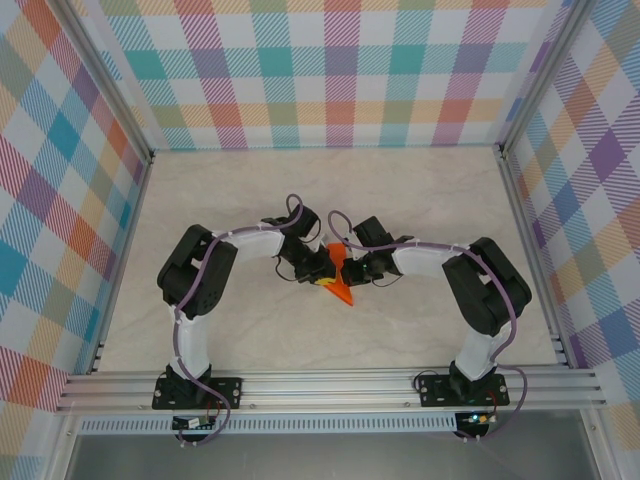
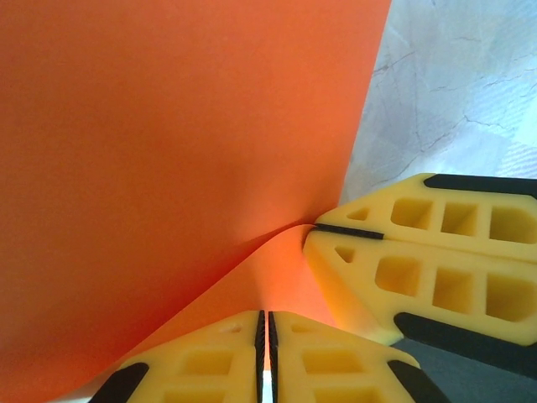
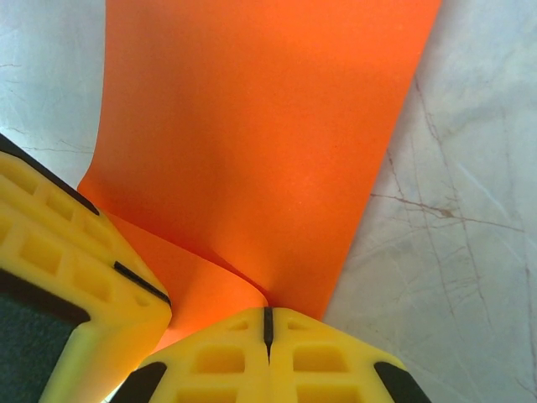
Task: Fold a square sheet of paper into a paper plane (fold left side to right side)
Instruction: Third fold the triangle at the center of the table.
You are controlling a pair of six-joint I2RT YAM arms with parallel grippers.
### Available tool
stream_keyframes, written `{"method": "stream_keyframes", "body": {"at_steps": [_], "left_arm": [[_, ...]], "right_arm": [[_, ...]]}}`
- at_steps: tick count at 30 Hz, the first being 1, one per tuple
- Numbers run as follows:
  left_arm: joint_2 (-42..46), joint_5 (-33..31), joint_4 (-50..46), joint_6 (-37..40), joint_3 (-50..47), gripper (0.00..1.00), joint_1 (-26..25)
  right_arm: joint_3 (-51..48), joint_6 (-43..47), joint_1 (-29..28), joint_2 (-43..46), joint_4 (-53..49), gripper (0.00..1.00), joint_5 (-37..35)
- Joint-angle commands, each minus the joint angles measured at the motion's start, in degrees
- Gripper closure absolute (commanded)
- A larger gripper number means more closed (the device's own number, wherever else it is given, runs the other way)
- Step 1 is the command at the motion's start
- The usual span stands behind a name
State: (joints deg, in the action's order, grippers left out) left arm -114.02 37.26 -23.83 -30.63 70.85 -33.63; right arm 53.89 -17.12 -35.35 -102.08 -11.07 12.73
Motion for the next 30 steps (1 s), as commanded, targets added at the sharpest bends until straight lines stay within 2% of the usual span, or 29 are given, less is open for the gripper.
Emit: {"method": "stream_keyframes", "body": {"at_steps": [1, 15, 20, 25, 28, 30], "left_arm": [[-0.24, -1.04, -0.8, 0.71, -0.9, 0.88, -0.65], [-1.82, -3.63, -0.05, 1.01, -3.96, 0.89, -0.69], [-2.25, -3.97, 0.1, 1.1, -4.89, 0.89, -0.74], [-2.04, -4.28, 0.3, 1.01, -5.28, 0.9, -0.74], [-1.91, -4.29, 0.27, 0.94, -5.33, 0.9, -0.74], [-1.71, -4.38, 0.16, 1.07, -5.2, 0.9, -0.74]], "right_arm": [[-0.79, 1.11, -0.95, -3.05, -5.02, 1.0, -0.43], [0.56, 0.0, -0.87, -1.8, -5.54, 1.0, 0.79], [3.24, -2.29, 0.41, 3.01, -7.33, 0.81, 1.79], [5.6, -1.79, 1.25, 7.64, -13.52, 0.62, 0.38], [5.16, -1.33, 1.18, 9.79, -16.1, 0.61, 2.62], [4.13, -1.33, 1.24, 11.25, -17.33, 0.67, 6.23]]}}
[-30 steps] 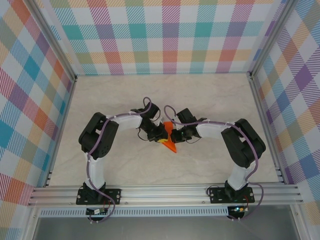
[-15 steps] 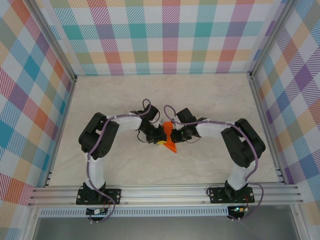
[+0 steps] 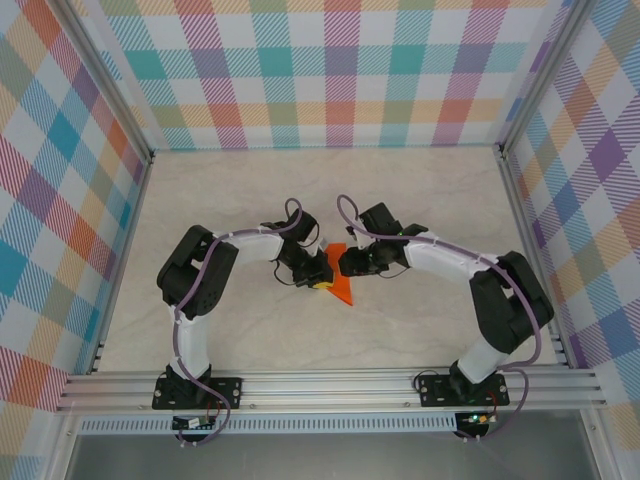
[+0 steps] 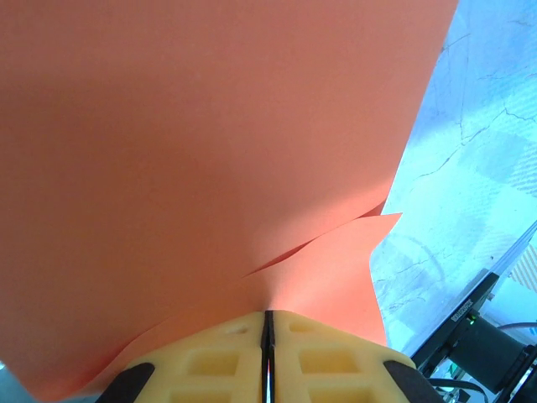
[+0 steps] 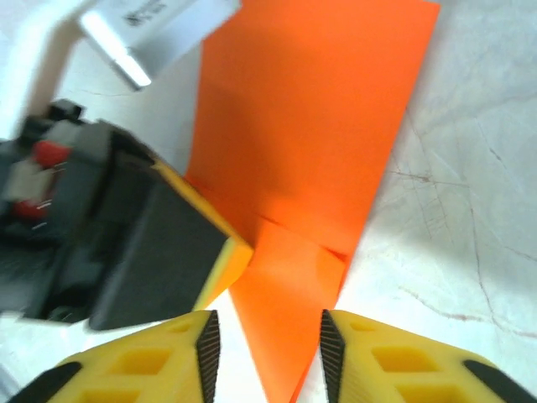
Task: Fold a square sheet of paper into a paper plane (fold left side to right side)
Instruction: Third fold the triangle at the center of the table.
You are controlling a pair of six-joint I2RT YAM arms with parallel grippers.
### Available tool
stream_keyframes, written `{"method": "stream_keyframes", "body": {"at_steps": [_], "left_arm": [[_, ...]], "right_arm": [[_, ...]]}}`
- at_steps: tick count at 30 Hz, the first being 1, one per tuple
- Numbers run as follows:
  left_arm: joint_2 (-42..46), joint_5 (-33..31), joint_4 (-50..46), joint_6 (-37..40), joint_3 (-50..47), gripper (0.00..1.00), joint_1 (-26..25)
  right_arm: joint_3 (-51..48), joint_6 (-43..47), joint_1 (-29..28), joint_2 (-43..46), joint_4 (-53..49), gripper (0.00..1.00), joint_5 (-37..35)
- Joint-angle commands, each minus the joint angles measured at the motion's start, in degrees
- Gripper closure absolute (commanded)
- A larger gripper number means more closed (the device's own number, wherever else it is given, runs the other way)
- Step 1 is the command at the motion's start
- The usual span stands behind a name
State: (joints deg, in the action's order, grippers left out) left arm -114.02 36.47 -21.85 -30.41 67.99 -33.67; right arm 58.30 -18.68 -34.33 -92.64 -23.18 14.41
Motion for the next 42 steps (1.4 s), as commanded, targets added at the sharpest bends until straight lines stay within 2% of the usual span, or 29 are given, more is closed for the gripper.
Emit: {"method": "stream_keyframes", "body": {"at_steps": [1, 5, 7, 19, 42], "left_arm": [[-1.65, -3.56, -1.86, 0.84, -2.26, 0.9, -0.67], [-1.48, -3.62, -2.05, 0.88, -2.07, 0.9, -0.69], [-1.46, -3.69, -2.09, 1.06, -1.99, 0.9, -0.69], [-1.33, -3.76, -2.06, 0.97, -1.9, 0.91, -0.69], [-1.56, -4.03, -2.51, 1.35, -1.54, 0.91, -0.68]], "right_arm": [[-0.94, 0.01, 0.16, 2.49, -5.3, 0.7, 6.09], [-4.62, -3.3, -0.46, 3.25, -2.42, 0.79, 16.37], [-5.08, -4.85, -1.08, 2.08, -1.51, 0.84, 18.19], [-2.79, -7.87, -1.21, -8.86, 1.19, 0.89, 16.97], [-7.33, -9.8, -1.18, -10.66, 2.75, 0.91, 16.04]]}}
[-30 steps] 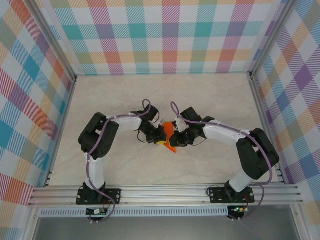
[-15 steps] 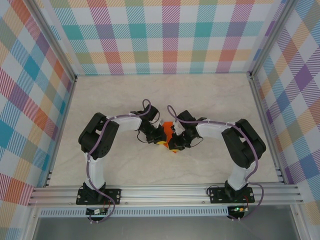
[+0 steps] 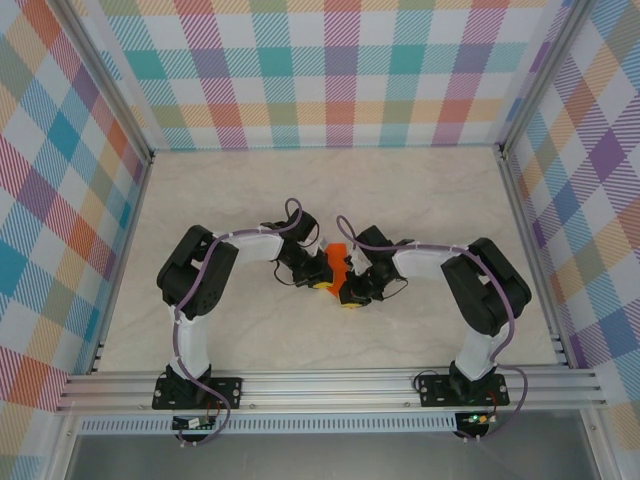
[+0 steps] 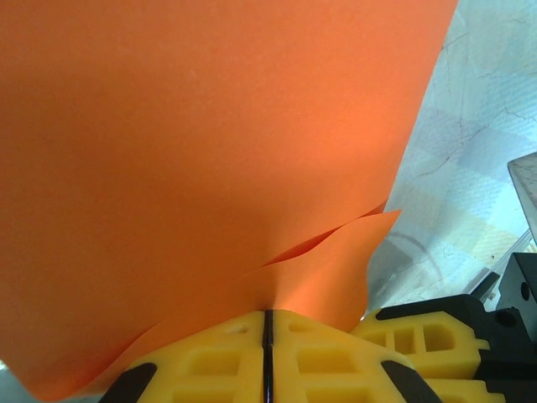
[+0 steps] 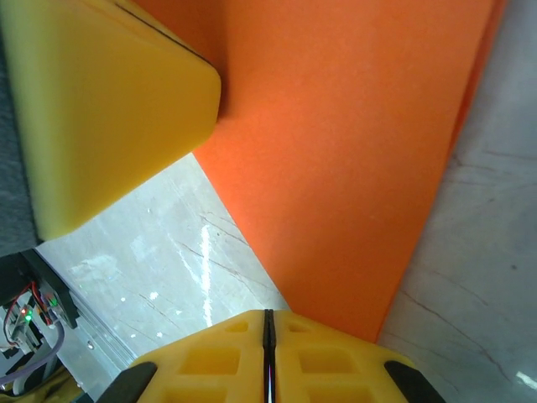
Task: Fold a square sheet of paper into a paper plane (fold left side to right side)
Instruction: Third fold the triangle at the center of the table.
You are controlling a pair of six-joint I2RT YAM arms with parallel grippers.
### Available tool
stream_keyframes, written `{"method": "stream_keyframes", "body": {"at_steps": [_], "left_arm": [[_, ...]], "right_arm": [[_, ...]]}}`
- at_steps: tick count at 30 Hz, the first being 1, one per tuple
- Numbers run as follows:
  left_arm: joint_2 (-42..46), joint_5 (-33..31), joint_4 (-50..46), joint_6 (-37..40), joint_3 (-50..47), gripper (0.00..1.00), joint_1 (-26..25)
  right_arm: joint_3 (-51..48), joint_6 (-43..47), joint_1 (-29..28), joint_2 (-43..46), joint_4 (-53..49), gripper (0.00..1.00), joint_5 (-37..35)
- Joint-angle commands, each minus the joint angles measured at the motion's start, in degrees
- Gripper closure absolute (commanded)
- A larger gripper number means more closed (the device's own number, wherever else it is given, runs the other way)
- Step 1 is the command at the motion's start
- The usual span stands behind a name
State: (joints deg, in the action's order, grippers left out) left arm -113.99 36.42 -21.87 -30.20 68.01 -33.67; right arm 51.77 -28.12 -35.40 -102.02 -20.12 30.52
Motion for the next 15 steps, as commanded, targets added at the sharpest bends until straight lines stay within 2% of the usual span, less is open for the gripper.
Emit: {"method": "stream_keyframes", "body": {"at_steps": [1, 15], "left_arm": [[-1.56, -4.08, -2.52, 1.11, -1.56, 0.91, -0.69], [-1.98, -4.48, -2.42, 1.36, -1.7, 0.92, -0.69]], "right_arm": [[-0.84, -0.27, -0.12, -1.45, -0.39, 0.9, -0.03], [-9.59, -2.69, 0.04, 0.33, 0.62, 0.92, -1.13]]}}
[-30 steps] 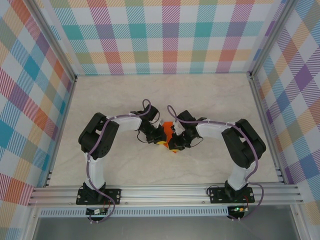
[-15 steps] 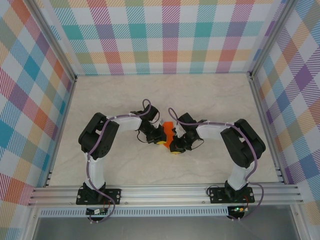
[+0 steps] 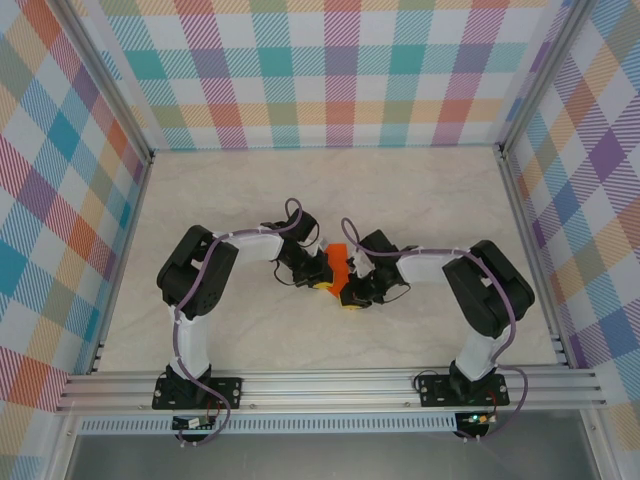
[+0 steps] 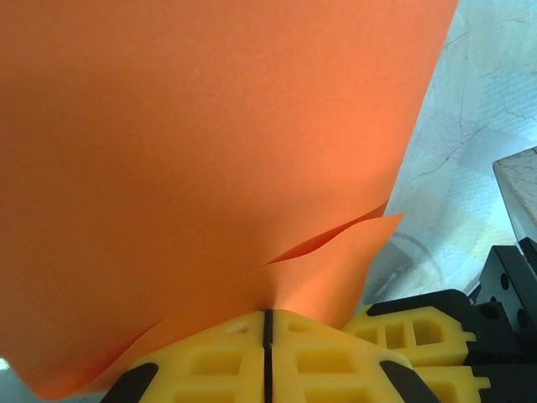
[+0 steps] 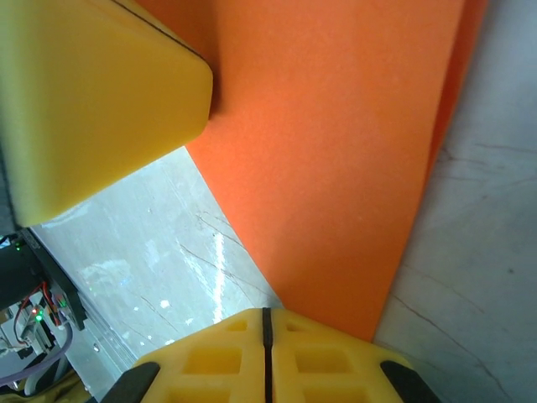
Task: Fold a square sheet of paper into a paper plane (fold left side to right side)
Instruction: Third fold the triangle at the center of the table.
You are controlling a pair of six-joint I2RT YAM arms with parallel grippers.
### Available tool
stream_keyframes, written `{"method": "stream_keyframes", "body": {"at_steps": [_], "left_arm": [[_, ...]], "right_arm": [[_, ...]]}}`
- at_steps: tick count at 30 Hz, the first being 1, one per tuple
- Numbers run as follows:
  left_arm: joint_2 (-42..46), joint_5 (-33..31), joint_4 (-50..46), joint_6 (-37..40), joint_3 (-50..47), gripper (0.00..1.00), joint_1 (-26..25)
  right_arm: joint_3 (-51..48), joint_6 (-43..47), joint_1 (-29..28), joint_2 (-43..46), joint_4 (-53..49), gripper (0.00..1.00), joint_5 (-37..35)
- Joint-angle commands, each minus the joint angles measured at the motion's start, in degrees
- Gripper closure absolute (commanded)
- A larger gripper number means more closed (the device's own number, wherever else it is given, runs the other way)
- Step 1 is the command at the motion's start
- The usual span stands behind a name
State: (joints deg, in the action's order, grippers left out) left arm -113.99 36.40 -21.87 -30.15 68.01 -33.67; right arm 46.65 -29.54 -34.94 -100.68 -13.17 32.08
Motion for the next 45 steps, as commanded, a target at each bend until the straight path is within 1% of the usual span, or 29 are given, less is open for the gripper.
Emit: {"method": "stream_keyframes", "body": {"at_steps": [1, 8, 13, 15, 18, 22, 26, 32, 39, 45], "left_arm": [[-2.02, -4.48, -2.52, 1.35, -1.68, 0.92, -0.69], [-2.06, -4.55, -2.37, 1.35, -1.74, 0.92, -0.69], [-1.49, -4.24, -2.13, 1.11, -1.66, 0.92, -0.69], [-1.39, -4.19, -2.16, 1.09, -1.65, 0.92, -0.67], [-1.14, -4.24, -2.17, 1.06, -1.56, 0.92, -0.69], [-1.1, -4.06, -2.05, 1.02, -1.48, 0.92, -0.7], [-0.84, -3.92, -2.21, 1.02, -1.48, 0.92, -0.69], [-0.81, -4.1, -2.55, 1.04, -0.97, 0.92, -0.69], [-0.61, -4.06, -2.58, 1.19, -0.64, 0.92, -0.68], [-0.17, -4.07, -4.06, 1.93, 0.83, 0.92, -0.69]], "right_arm": [[-5.12, -1.35, -0.35, -0.38, -6.58, 0.92, -3.14], [-6.18, -0.13, 0.92, 5.68, -10.22, 0.93, -4.18], [-3.85, -2.57, 0.84, 12.6, -8.89, 0.93, -0.26], [-2.62, -4.02, 0.75, 13.52, -7.84, 0.93, 0.44], [-0.19, -5.22, 0.4, 11.05, -6.61, 0.95, -0.13], [3.71, -6.27, 0.39, 5.45, -6.8, 0.98, -3.96], [4.59, -7.04, -0.03, 2.35, -6.98, 0.99, -4.83], [1.77, -6.75, -0.99, 1.7, -8.13, 1.0, -4.98], [-0.48, -6.9, -1.01, 1.75, -11.59, 1.0, -9.5], [-1.36, -8.94, -0.92, 0.92, -11.24, 1.0, -10.72]]}}
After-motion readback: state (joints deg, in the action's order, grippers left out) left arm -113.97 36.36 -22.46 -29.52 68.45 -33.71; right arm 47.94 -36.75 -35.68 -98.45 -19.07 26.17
